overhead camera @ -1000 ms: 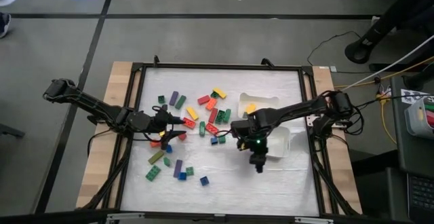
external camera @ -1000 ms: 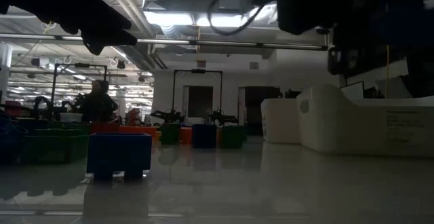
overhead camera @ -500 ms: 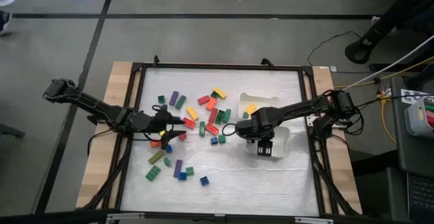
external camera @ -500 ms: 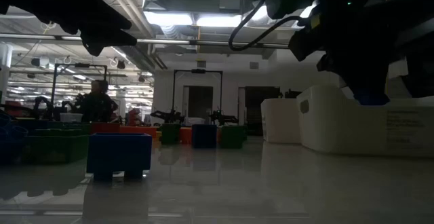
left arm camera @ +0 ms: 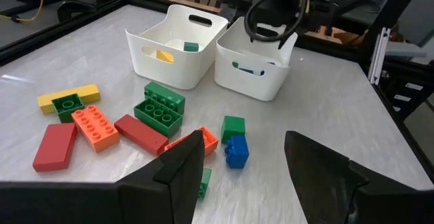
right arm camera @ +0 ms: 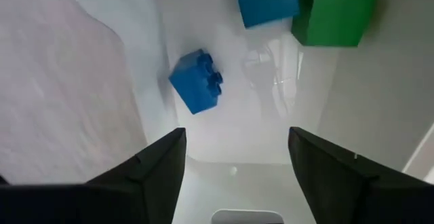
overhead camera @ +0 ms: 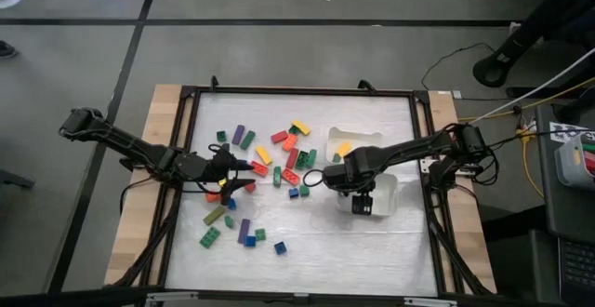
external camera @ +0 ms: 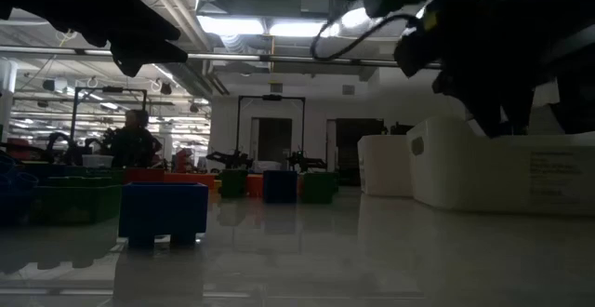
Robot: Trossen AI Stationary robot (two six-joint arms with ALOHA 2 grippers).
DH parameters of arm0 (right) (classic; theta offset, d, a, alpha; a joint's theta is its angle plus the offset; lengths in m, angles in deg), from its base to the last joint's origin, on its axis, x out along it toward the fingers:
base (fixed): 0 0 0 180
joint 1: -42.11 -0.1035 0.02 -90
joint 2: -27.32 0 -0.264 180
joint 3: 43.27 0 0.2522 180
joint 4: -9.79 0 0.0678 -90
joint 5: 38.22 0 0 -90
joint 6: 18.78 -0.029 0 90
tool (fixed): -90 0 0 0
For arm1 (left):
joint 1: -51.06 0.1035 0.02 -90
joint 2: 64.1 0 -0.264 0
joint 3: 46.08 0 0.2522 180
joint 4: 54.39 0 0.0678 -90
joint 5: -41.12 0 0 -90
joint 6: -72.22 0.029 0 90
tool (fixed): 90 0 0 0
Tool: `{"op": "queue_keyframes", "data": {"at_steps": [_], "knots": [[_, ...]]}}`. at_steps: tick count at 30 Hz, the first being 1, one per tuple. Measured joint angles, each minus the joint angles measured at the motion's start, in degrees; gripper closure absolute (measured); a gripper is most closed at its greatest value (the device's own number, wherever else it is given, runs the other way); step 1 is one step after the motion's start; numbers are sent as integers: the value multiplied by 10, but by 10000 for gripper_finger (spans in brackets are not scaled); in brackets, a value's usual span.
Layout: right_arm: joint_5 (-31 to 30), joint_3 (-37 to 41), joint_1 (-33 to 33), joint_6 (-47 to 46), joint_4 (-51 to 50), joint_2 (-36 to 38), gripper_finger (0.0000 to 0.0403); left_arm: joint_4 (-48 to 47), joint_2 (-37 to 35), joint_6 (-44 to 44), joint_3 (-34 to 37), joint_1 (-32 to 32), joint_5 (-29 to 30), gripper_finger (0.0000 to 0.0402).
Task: Sort blocks by size
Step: Put the green cube block into the bottom white bin
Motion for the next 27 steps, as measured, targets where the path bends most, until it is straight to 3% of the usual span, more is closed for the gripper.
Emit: {"op": "queue_keyframes", "data": {"at_steps": [8,12,18,27], "knots": [[-28,-104,-1,15,-31,0,166,0,0,0,0,0,0,210],[-48,-123,-1,21,88,0,165,0,0,0,0,0,0,210],[-73,-94,0,131,281,-18,164,0,0,0,0,0,0,210],[-131,-78,0,196,332,-108,164,-1,0,11,0,0,0,210]]}}
